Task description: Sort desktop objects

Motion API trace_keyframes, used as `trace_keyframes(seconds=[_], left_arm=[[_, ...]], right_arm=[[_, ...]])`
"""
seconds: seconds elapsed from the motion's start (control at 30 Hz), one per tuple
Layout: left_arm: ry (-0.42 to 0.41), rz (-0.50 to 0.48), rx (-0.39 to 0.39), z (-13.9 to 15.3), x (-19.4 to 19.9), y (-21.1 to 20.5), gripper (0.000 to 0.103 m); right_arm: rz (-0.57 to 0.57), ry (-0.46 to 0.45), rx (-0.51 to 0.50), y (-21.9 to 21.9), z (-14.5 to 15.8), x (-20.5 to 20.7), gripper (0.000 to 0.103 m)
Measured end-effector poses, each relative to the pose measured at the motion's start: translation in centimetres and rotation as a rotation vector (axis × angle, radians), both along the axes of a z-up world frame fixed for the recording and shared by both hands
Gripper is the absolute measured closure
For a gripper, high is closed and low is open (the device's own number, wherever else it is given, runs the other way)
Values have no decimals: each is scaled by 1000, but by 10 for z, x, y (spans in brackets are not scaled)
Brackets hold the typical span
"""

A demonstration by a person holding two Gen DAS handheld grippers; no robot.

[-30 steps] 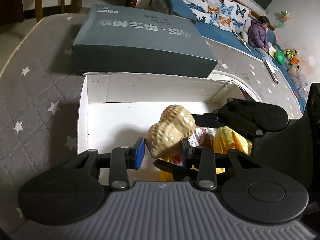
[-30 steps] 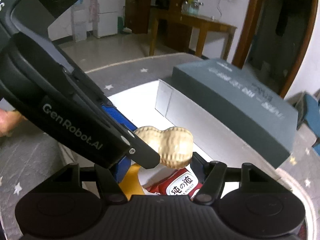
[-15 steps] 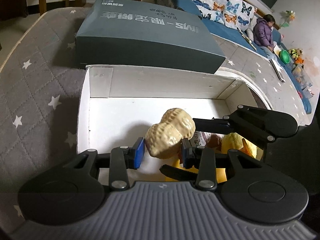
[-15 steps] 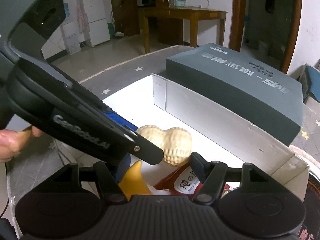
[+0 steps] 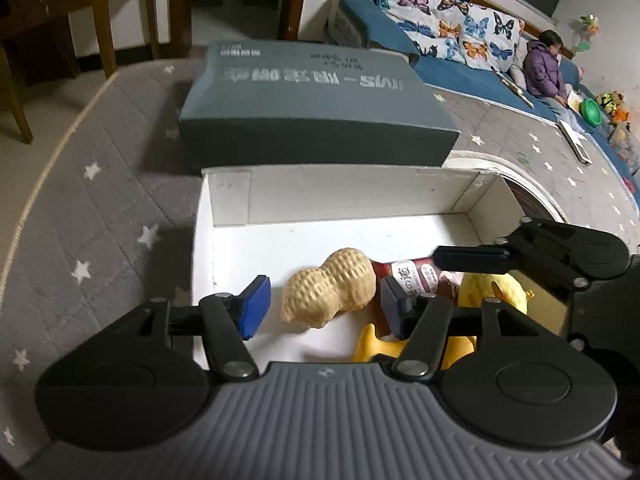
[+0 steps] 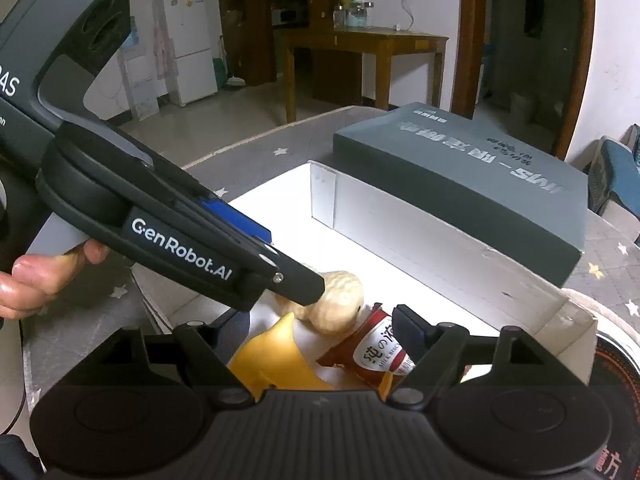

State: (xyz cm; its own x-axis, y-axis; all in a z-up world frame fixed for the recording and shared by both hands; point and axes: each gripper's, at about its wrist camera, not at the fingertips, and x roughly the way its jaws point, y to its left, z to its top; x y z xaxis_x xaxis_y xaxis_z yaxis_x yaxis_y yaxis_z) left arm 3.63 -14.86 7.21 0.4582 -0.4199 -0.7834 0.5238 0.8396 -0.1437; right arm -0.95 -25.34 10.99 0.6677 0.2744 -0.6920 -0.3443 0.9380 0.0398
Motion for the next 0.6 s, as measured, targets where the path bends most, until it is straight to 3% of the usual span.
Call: trace_keyframes(seconds=[0.6], left_arm=[[-91,34,70,10,-4,-9,28]], right_arm=[[-165,-20,17,-36,20,2,10]])
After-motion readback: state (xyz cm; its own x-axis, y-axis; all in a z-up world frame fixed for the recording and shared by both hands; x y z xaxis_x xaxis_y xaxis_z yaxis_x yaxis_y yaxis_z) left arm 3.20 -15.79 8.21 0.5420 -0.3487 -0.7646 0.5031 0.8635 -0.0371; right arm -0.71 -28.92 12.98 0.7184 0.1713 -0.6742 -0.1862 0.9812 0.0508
